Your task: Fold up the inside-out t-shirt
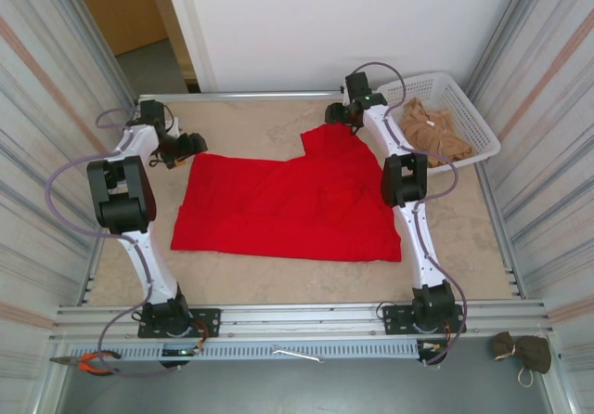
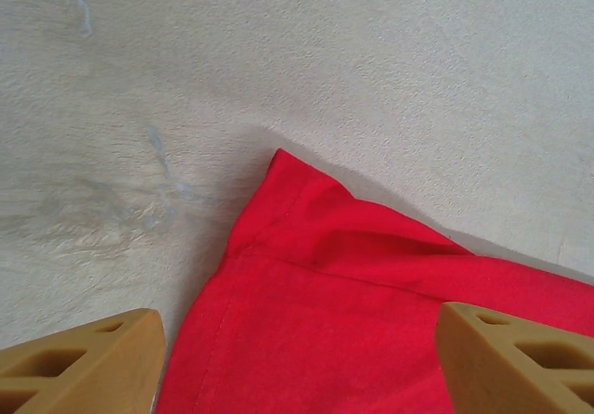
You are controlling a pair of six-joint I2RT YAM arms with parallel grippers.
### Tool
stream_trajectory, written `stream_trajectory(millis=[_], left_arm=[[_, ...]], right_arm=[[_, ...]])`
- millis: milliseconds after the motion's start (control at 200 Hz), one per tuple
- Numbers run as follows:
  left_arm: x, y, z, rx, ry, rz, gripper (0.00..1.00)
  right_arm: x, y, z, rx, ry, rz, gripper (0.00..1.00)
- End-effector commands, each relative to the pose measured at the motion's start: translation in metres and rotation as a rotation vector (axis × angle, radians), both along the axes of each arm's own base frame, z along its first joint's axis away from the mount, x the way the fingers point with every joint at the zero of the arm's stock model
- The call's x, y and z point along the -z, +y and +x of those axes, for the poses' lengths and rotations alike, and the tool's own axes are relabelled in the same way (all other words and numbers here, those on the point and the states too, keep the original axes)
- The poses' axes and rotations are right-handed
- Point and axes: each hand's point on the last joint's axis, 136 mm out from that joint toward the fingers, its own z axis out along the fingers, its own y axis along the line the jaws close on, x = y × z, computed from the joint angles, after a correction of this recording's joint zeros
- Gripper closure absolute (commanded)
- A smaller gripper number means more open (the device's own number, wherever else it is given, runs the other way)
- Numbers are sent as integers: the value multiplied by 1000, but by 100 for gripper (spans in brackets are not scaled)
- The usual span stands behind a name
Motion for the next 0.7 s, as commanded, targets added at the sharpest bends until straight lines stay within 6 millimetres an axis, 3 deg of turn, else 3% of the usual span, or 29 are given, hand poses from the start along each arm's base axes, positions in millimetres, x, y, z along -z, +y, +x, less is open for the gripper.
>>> stream_trajectory(millis=[0, 170, 351, 361, 691], left_arm=[[-4, 2, 4, 14, 2, -7, 23], [-5, 3, 7, 13, 4, -7, 23], [-9, 5, 9, 20, -3, 12, 23], [0, 6, 9, 20, 16, 12, 23], [27, 10, 10, 93, 108, 135, 23]], right_arm=[[-1, 15, 3, -28, -18, 40, 38], [3, 23, -4, -59, 13, 72, 56], [0, 27, -12, -86, 38, 74, 98], [-1, 27, -12, -86, 38, 75, 100], [-47, 5, -8, -10, 8, 168, 100]])
